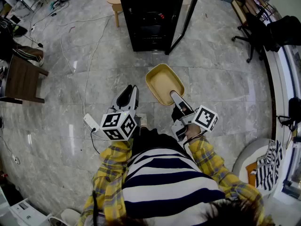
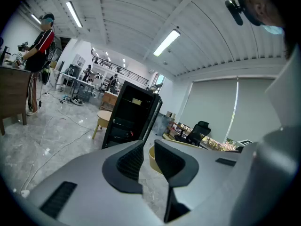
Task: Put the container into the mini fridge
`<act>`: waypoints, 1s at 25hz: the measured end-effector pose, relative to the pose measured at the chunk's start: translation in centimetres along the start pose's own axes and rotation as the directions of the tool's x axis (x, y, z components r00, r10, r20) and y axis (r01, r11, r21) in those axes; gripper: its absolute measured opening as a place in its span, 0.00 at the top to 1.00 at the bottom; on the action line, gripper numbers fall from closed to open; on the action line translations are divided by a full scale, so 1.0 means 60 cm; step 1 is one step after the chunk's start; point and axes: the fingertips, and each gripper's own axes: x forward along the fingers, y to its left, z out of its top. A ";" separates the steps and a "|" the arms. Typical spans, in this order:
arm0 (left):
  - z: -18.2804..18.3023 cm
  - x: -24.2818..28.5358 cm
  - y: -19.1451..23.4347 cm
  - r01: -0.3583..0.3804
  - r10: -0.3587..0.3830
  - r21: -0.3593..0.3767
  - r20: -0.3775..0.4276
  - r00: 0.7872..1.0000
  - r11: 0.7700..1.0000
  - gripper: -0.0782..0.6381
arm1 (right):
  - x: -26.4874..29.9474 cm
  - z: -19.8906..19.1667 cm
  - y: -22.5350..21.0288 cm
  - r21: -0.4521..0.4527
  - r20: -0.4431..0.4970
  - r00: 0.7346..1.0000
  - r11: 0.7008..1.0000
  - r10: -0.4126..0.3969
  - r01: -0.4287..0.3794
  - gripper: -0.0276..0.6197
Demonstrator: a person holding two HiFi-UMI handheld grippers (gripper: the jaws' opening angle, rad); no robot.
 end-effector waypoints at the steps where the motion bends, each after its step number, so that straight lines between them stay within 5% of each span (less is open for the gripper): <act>1: 0.000 0.004 0.002 0.001 -0.001 -0.001 -0.002 1.000 1.000 0.77 | 0.006 0.000 0.001 0.005 0.001 1.000 1.000 0.002 -0.002 0.61; 25: 0.039 0.101 0.100 -0.005 0.005 0.005 -0.045 0.999 1.000 0.78 | 0.150 0.030 0.000 0.044 -0.005 1.000 0.999 -0.028 0.029 0.60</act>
